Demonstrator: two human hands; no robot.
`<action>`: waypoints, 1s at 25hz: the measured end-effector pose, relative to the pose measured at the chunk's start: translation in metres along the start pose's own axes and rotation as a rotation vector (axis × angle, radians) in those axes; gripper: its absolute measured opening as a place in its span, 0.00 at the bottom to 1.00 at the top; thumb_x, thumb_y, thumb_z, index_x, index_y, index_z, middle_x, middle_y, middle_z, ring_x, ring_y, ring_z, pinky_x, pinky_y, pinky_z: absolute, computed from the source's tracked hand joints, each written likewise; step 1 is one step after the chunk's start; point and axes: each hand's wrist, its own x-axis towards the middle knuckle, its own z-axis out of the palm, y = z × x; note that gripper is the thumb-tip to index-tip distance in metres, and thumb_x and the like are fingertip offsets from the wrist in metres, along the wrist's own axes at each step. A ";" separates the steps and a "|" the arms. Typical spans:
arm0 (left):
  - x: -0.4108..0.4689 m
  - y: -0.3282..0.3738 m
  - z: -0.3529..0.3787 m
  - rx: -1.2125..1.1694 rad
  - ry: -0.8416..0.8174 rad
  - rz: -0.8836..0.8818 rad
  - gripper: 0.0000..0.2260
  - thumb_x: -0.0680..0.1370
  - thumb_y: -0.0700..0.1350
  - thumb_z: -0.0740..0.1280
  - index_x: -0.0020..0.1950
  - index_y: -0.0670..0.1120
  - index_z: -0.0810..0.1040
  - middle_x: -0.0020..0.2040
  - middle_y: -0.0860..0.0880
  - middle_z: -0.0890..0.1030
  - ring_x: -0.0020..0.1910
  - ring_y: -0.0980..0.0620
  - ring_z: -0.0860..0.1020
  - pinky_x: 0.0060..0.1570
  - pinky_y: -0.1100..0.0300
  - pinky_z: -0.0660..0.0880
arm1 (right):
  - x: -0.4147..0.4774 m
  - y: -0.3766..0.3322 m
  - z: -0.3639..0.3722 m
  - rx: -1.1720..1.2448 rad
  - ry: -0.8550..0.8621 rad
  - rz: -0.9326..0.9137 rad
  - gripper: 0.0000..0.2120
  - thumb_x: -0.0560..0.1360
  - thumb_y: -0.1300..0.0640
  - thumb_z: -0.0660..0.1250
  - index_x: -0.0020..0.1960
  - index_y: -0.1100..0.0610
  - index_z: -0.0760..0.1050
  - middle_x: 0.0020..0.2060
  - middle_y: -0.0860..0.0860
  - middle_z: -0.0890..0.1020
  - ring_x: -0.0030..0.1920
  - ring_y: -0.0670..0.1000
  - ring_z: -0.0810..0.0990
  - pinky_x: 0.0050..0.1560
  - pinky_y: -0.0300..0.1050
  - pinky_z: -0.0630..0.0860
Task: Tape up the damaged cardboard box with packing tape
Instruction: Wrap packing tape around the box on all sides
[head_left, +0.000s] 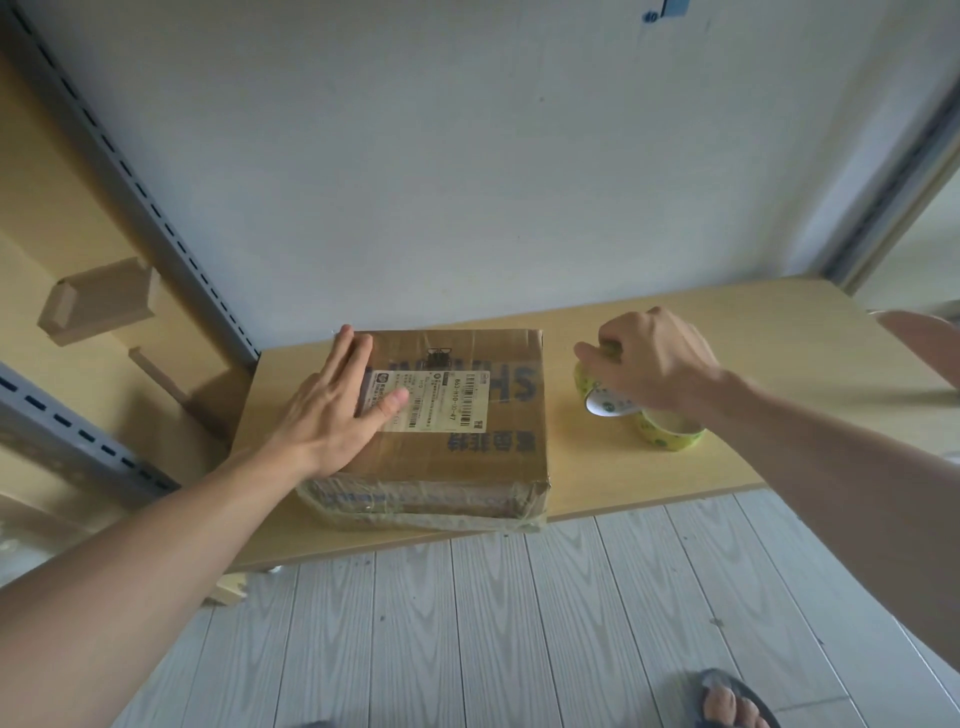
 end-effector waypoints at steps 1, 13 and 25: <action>-0.001 0.001 0.000 -0.014 0.015 0.003 0.40 0.79 0.72 0.45 0.83 0.52 0.40 0.81 0.53 0.33 0.82 0.51 0.48 0.78 0.48 0.50 | -0.004 0.001 0.002 0.004 0.000 0.003 0.24 0.76 0.46 0.65 0.26 0.57 0.67 0.21 0.49 0.69 0.24 0.54 0.66 0.27 0.40 0.59; 0.003 0.006 0.000 -0.190 0.028 -0.205 0.34 0.84 0.63 0.52 0.83 0.53 0.39 0.83 0.50 0.37 0.80 0.53 0.47 0.77 0.49 0.53 | -0.027 0.002 0.064 0.319 -0.184 0.203 0.27 0.81 0.39 0.55 0.32 0.56 0.63 0.27 0.50 0.67 0.28 0.51 0.65 0.31 0.46 0.60; -0.004 -0.007 -0.002 -0.803 0.213 -0.648 0.23 0.85 0.59 0.53 0.47 0.44 0.78 0.36 0.47 0.81 0.31 0.52 0.77 0.27 0.64 0.74 | 0.002 -0.023 0.006 0.921 0.174 0.291 0.22 0.82 0.47 0.60 0.33 0.57 0.69 0.26 0.49 0.70 0.31 0.49 0.67 0.34 0.44 0.63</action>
